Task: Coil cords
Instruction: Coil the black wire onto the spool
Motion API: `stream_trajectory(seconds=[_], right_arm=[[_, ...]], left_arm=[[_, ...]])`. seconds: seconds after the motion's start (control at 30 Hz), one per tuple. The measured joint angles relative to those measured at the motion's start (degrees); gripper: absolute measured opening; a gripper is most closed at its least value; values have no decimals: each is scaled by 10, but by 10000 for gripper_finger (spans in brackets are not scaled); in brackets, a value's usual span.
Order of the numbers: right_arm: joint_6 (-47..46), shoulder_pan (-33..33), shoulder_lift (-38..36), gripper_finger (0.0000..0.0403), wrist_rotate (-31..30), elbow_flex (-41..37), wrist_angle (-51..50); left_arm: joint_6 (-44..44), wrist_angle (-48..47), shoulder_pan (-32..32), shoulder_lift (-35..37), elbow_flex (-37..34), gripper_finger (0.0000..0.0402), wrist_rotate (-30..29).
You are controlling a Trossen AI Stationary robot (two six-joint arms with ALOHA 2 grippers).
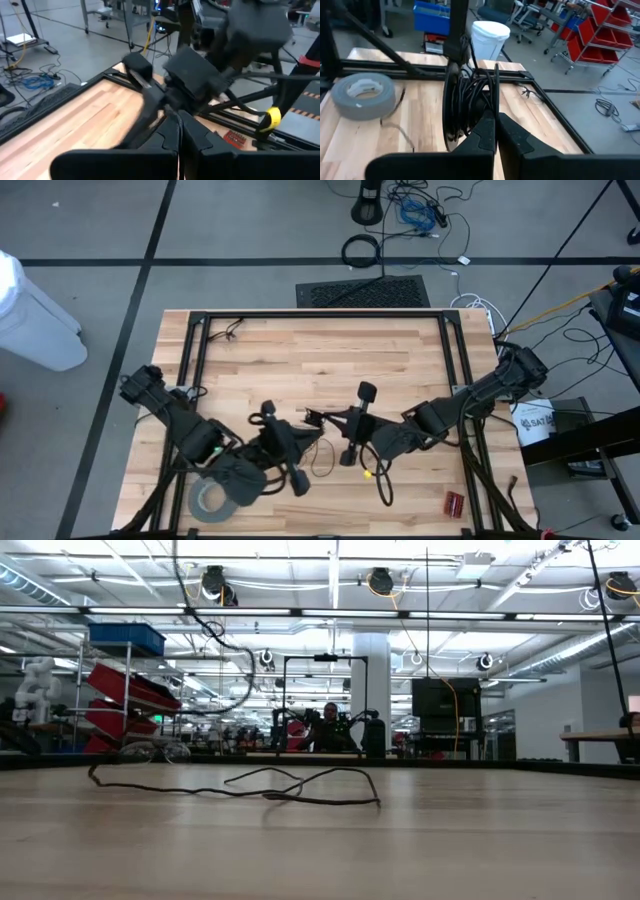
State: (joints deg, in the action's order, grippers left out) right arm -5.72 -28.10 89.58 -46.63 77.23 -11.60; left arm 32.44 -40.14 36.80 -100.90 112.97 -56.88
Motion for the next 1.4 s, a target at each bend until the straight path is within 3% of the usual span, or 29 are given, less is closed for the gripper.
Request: stream_trajectory(seconds=[0.7, 0.8, 0.93, 1.23, 1.4], right_arm=[[17, -1, -3, 0, 5, 0, 1], [18, -2, -13, 0, 29, 0, 1], [8, -2, -26, 0, 76, 1, 2], [1, -13, -30, 0, 99, 1, 2], [-3, -13, -30, 0, 112, 1, 1]], left_arm=[[-3, 52, -15, -105, 0, 3, 5], [-14, 51, -13, -117, 0, 3, 4], [-18, 51, -10, -131, 0, 4, -29], [-19, 44, -7, -159, 0, 12, -95], [-18, 36, -7, -175, 0, 13, -98]])
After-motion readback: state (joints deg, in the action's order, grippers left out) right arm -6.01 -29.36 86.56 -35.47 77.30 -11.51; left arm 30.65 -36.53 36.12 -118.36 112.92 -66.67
